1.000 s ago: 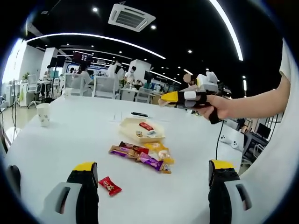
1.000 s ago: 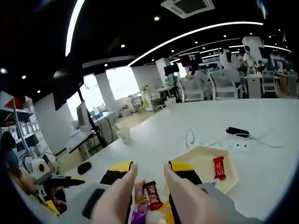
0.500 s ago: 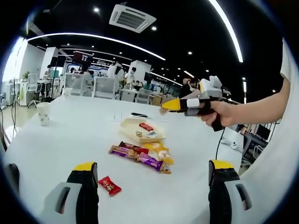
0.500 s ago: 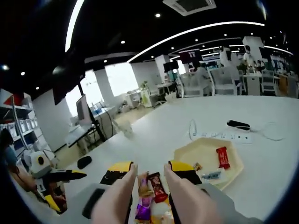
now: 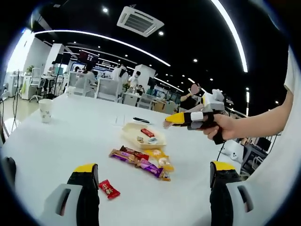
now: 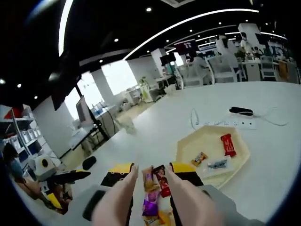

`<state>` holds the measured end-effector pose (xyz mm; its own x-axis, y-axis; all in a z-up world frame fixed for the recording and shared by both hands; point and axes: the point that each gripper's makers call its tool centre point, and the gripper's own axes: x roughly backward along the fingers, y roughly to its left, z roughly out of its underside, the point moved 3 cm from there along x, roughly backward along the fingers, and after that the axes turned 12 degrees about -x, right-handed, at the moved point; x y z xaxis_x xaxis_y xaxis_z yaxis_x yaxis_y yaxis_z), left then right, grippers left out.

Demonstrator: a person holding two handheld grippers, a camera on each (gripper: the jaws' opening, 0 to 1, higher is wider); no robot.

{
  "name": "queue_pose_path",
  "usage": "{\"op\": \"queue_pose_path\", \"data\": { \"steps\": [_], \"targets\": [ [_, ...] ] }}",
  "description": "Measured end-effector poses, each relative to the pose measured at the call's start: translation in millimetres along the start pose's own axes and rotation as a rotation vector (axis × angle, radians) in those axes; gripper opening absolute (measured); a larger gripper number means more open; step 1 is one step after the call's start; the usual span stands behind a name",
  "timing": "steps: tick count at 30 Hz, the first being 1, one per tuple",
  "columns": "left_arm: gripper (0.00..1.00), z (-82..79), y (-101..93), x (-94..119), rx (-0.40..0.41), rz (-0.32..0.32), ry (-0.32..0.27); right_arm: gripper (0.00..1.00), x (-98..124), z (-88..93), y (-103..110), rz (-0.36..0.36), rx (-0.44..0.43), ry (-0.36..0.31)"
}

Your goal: Place the target food into the container with the food tongs after gripping and lifting it, then release it inside without dropping or visibly crushing the food.

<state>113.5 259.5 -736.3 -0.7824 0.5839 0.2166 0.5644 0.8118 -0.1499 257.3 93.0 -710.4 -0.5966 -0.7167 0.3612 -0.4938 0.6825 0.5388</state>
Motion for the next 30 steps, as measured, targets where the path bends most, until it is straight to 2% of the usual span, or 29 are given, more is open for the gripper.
{"op": "queue_pose_path", "data": {
  "steps": [6, 9, 19, 26, 30],
  "targets": [
    [0.99, 3.2, -1.7, -0.3, -0.007, 0.007, 0.014, 0.29, 2.3, 13.3, -5.5, 0.002, -0.024, 0.034],
    [0.99, 2.5, -1.7, -0.5, 0.022, 0.004, 0.002, 0.29, 3.2, 20.5, -6.5, 0.006, -0.043, 0.052],
    [0.98, 4.3, -4.6, -1.9, 0.009, 0.011, 0.015, 0.29, 2.9, 27.8, -2.1, -0.004, -0.074, 0.07],
    [0.98, 5.6, -5.0, -3.0, 0.007, 0.014, 0.022, 0.29, 1.0, 31.2, 3.7, -0.037, -0.124, 0.099],
    [0.99, 4.4, -4.1, -3.3, 0.01, 0.013, 0.012, 0.29, -0.8, 36.2, 7.5, -0.035, -0.096, 0.113]
  ]
}}
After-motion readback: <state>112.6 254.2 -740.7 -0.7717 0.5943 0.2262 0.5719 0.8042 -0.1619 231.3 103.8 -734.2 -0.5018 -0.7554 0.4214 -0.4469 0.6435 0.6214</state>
